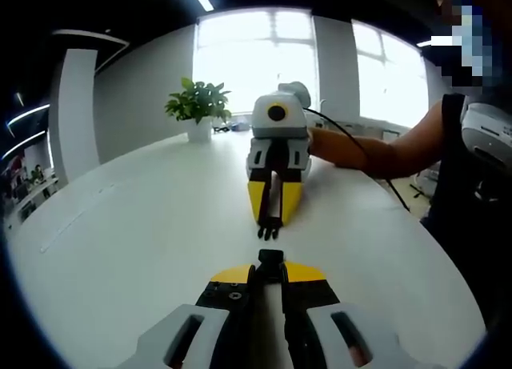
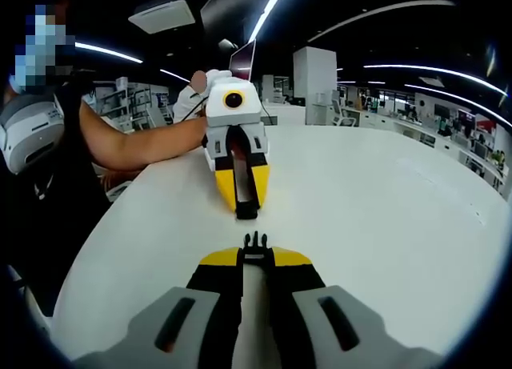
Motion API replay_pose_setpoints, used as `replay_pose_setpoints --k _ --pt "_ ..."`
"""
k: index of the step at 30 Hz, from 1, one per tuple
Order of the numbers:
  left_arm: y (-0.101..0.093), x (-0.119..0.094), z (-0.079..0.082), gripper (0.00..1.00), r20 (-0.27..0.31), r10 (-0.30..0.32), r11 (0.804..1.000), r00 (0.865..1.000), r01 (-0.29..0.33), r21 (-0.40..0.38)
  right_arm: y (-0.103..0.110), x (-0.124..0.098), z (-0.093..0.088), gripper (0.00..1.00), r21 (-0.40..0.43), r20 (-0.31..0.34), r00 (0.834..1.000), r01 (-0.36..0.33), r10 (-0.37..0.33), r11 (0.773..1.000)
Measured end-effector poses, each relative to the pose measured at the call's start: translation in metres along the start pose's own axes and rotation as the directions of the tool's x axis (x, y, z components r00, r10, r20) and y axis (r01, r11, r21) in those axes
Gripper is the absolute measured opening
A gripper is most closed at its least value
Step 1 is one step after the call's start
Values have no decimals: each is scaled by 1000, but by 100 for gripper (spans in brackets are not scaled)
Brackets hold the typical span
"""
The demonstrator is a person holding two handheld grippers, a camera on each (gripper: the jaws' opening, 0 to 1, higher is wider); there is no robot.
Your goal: Snap the two parts of the plastic buckle together until the buckle closes and remains connected.
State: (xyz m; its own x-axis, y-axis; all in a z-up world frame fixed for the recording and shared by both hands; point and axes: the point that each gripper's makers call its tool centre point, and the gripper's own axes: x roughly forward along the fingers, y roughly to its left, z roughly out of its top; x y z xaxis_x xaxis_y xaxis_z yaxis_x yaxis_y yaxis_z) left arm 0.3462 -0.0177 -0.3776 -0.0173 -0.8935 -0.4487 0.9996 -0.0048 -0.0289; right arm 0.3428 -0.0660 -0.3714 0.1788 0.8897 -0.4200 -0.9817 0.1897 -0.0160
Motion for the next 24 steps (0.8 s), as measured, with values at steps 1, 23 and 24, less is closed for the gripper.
replay_pose_setpoints --k 1,23,24 --pt "0 0 0 10 0 0 1000 1000 0 0 0 0 0 10 0 0 1000 0 0 1000" --pt "-1 4 2 10 -13 -5 1000 1000 5 -17 3 3 1 10 -14 3 1000 -14 14 1000" --pt "-1 4 2 10 -15 -4 1000 1000 4 -21 3 3 1 10 -14 4 1000 -16 16 1000"
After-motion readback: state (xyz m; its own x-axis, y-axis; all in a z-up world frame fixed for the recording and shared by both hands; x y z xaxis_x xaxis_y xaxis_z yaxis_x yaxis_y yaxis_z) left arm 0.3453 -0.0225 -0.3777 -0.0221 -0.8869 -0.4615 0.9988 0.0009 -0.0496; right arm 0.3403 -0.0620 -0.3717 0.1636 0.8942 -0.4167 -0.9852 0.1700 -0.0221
